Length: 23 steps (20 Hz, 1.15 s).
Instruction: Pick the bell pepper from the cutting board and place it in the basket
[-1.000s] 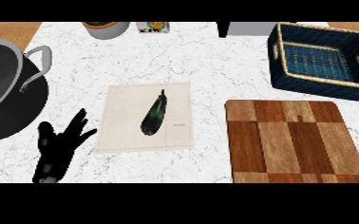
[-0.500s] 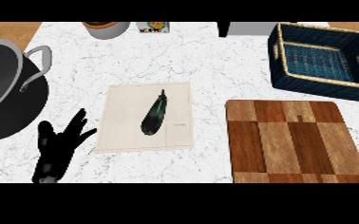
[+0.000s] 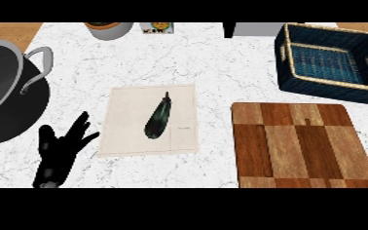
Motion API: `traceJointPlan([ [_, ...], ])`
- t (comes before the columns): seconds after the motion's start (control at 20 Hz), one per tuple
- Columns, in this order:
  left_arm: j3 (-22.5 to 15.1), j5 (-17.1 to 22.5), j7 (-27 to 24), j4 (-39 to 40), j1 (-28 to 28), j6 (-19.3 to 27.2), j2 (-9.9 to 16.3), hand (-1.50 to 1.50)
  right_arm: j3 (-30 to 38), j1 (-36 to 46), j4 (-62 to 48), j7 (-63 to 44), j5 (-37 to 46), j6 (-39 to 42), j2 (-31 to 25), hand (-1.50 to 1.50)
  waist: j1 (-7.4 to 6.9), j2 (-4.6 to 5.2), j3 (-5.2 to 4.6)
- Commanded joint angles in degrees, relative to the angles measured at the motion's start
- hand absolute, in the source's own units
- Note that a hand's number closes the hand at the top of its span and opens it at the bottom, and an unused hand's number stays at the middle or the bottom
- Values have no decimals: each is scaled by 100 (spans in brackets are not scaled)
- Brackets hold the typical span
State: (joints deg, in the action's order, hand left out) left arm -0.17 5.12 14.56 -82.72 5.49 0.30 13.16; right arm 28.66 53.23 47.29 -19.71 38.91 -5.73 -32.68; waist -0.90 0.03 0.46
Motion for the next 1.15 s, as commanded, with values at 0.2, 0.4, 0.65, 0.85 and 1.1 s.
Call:
traceJointPlan([
  [0.2,164,35,-15,459,47,-213,82,0,-185,-73,-423,708,36,91,-491,-150,40,13,-47],
  [0.4,24,-103,234,43,294,1,-67,0,-24,-228,-465,994,-196,-47,-537,-150,47,1,-45],
  [0.65,-16,-41,435,-218,397,-113,-48,0,338,-299,-158,742,-615,-42,-715,-150,89,-20,-45],
  [0.85,-41,-203,116,298,102,90,-303,0,778,-353,-451,879,-893,-120,-1219,-150,113,5,-46],
  [1.1,-139,-287,-55,-110,587,42,-324,0,1140,-739,-630,869,-1178,363,-2017,-150,94,-8,-44],
])
